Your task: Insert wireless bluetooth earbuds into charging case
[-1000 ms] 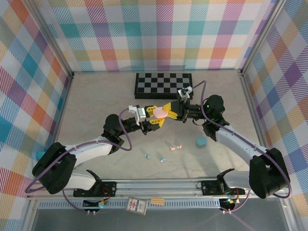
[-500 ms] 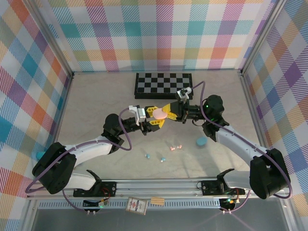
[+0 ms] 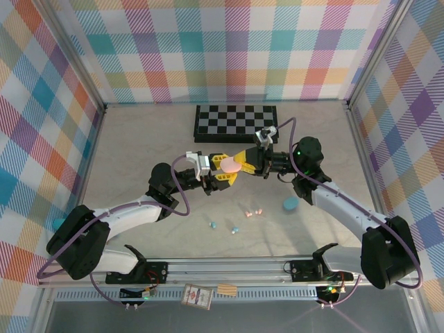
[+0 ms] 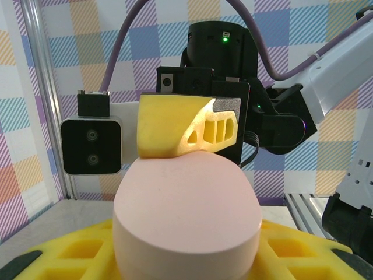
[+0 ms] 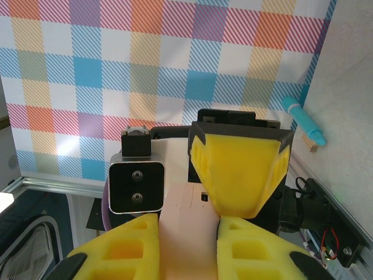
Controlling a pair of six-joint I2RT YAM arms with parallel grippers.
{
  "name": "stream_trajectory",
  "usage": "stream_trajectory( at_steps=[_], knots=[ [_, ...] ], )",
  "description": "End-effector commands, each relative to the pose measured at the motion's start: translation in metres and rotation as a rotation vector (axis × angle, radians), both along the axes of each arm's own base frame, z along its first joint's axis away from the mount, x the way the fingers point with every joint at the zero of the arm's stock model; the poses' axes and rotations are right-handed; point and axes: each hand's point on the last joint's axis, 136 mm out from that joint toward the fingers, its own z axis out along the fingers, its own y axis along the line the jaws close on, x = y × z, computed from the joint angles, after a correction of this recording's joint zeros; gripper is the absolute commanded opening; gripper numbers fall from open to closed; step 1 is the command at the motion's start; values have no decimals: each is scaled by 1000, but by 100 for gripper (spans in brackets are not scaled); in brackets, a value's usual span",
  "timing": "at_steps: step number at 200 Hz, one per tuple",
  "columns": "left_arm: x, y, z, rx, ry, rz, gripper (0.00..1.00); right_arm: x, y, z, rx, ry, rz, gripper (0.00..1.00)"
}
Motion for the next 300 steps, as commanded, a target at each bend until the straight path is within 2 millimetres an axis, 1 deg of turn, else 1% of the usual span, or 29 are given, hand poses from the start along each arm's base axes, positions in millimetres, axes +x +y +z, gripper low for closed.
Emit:
stream_trajectory(
  at_steps=[1, 23, 65, 95, 105, 119, 136, 159, 178, 197, 212, 225, 237, 254, 268, 278, 300],
  knots=[
    [-14, 0, 28, -50, -91, -68, 44, 0, 0, 9, 5, -47, -14, 3],
    [-15, -1, 28, -48, -92, -74, 41, 0, 0, 9, 3, -45, -14, 3],
    [-15, -1, 28, -45, -92, -80, 32, 1, 0, 7, -3, -44, -17, 4],
    [-15, -1, 24, -25, -92, -77, 30, 1, -1, 5, -19, -48, -27, 11],
    [-15, -1, 22, -16, -90, -74, 30, 1, -1, 5, -23, -52, -32, 16],
    [-15, -1, 19, -7, -87, -64, 30, 2, -2, 2, -42, -50, -46, 27],
    [-14, 0, 15, 5, -77, -58, 30, 1, -4, 6, -64, -83, -65, 40],
    [-16, 0, 11, 12, -59, -68, 30, -1, -8, 6, -142, -123, -94, 54],
    [-17, 1, 8, 9, -38, -73, 30, 1, -14, 1, -229, -167, -137, 62],
    [-19, 2, 3, 5, -11, -79, 30, 1, -22, 1, -325, -282, -172, 69],
    [-21, 4, -2, 5, 12, -83, 30, -4, -27, 5, -392, -464, -154, 77],
    [-22, 4, -7, 11, 30, -92, 30, -8, -31, 6, -450, -626, -135, 82],
    [-24, 4, -12, 22, 46, -101, 30, -11, -34, 5, -496, -747, -113, 83],
    [-26, 3, -18, 41, 64, -116, 30, -18, -34, 5, -535, -919, -47, 83],
    [-27, 3, -21, 52, 74, -128, 30, -21, -34, -1, -608, -1045, -1, 85],
    [-28, 3, -22, 55, 82, -135, 30, -27, -30, -4, -641, -1156, 39, 86],
    [-29, 0, -24, 59, 96, -159, 30, -39, -21, -6, -642, -1350, 91, 89]
  ],
)
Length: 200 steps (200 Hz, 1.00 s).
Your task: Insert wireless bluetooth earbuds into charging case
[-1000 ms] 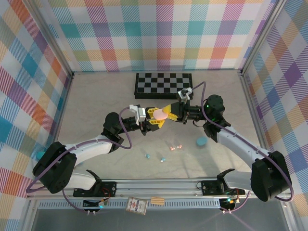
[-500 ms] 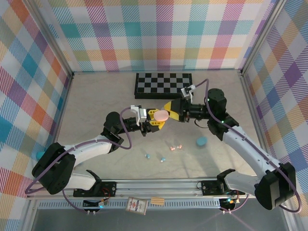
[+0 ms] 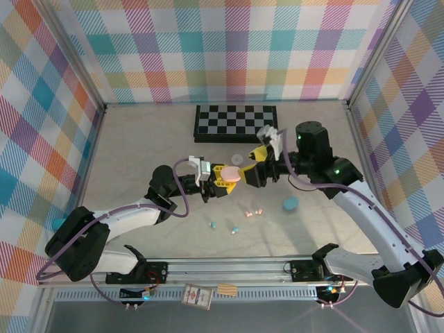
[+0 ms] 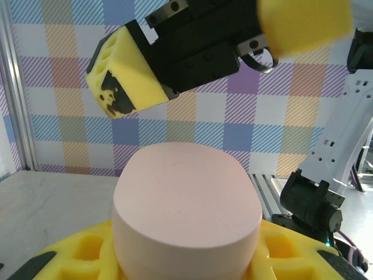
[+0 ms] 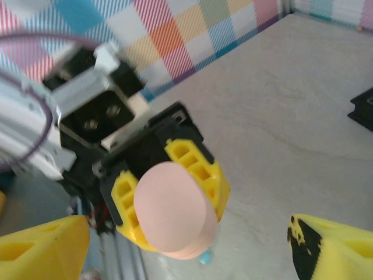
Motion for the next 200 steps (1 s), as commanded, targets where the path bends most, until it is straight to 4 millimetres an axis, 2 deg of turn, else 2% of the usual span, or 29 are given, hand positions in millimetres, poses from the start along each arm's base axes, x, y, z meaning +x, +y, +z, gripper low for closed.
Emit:
stream_trajectory(
  at_steps=[1, 23, 57, 103, 164, 200],
  knots=[
    [-12, 0, 5, -13, -8, -64, 30, -13, -1, -12, -149, -290, 119, 89],
    [-11, -2, 3, -15, -3, -74, 30, -18, 6, -17, -197, -374, 175, 90],
    [-12, -2, 3, -14, -1, -85, 30, -7, 12, -23, -240, -432, 176, 91],
    [-15, -1, 4, -12, 0, -99, 30, 15, 12, -17, -260, -450, 78, 90],
    [-17, -1, 2, -5, -4, -114, 30, 22, 6, -4, -237, -428, -15, 87],
    [-16, 0, -3, 12, -10, -92, 30, 18, 7, 3, -205, -408, -17, 87]
  ],
)
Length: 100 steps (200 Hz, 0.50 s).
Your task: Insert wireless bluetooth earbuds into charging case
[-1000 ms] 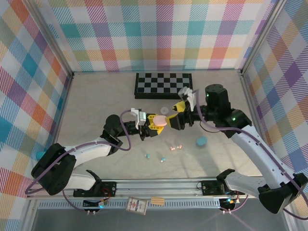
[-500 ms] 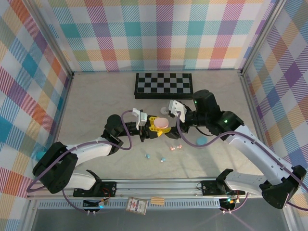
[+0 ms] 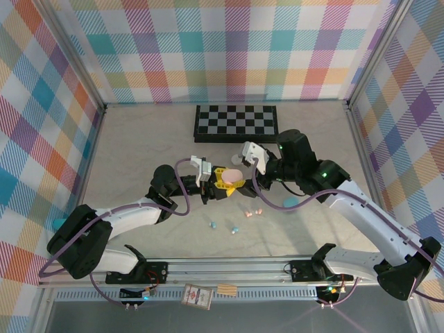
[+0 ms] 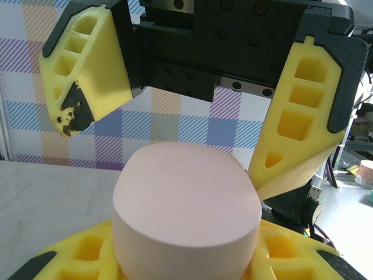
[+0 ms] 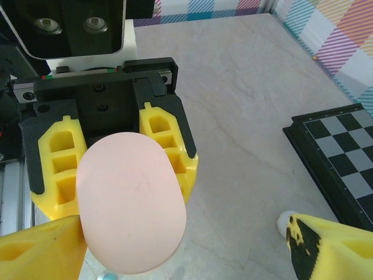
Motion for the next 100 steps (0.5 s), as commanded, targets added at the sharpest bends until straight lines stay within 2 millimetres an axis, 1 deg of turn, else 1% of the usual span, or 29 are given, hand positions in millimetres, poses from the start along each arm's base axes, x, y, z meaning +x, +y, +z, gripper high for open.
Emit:
stream_trajectory(
  at_steps=[1, 48, 100],
  knots=[
    [-11, 2, 5, -7, -62, -35, 30, 6, -1, 34, 78, -56, -46, 87],
    [-13, 4, 4, 16, -70, -28, 30, 6, -3, 41, 105, -49, -68, 88],
    [-16, 6, 6, 10, -71, -30, 30, 21, -8, 49, 140, -51, -171, 89]
  ],
)
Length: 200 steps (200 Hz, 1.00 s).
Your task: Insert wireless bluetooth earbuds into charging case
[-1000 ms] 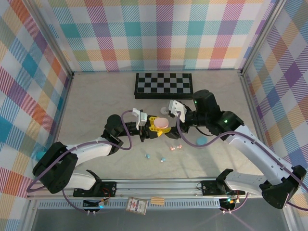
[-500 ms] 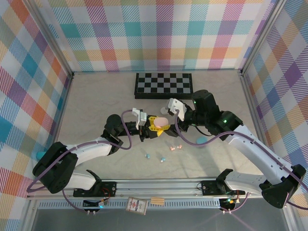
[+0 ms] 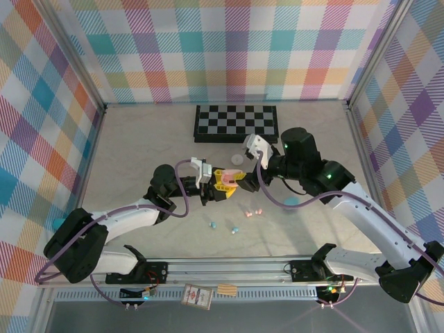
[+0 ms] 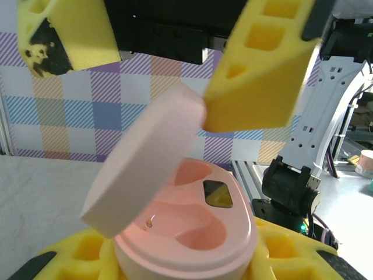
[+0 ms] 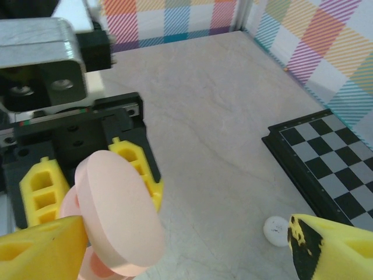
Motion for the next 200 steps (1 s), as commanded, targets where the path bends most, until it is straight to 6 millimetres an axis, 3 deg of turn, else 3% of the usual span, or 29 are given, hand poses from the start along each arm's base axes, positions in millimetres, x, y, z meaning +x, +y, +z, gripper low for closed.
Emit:
stream_trajectory(
  at_steps=[1, 49, 99, 134, 164, 200],
  knots=[
    [-12, 4, 9, -22, -56, -32, 30, 11, -4, 27, 67, -40, -73, 89],
    [-11, 5, 6, -20, -51, -23, 30, -2, -3, 39, 121, -37, -32, 98],
    [-8, 6, 5, -21, -47, -7, 30, -10, -8, 41, 165, 36, -43, 99],
    [-5, 10, 2, -19, -43, 12, 30, 2, -38, 41, 266, 94, -264, 99],
    [-3, 16, -1, -14, -37, 30, 30, 15, -74, 8, 381, 315, -475, 100],
    [-3, 20, -1, -14, -37, 33, 30, 18, -95, -67, 391, 653, -659, 94]
  ],
)
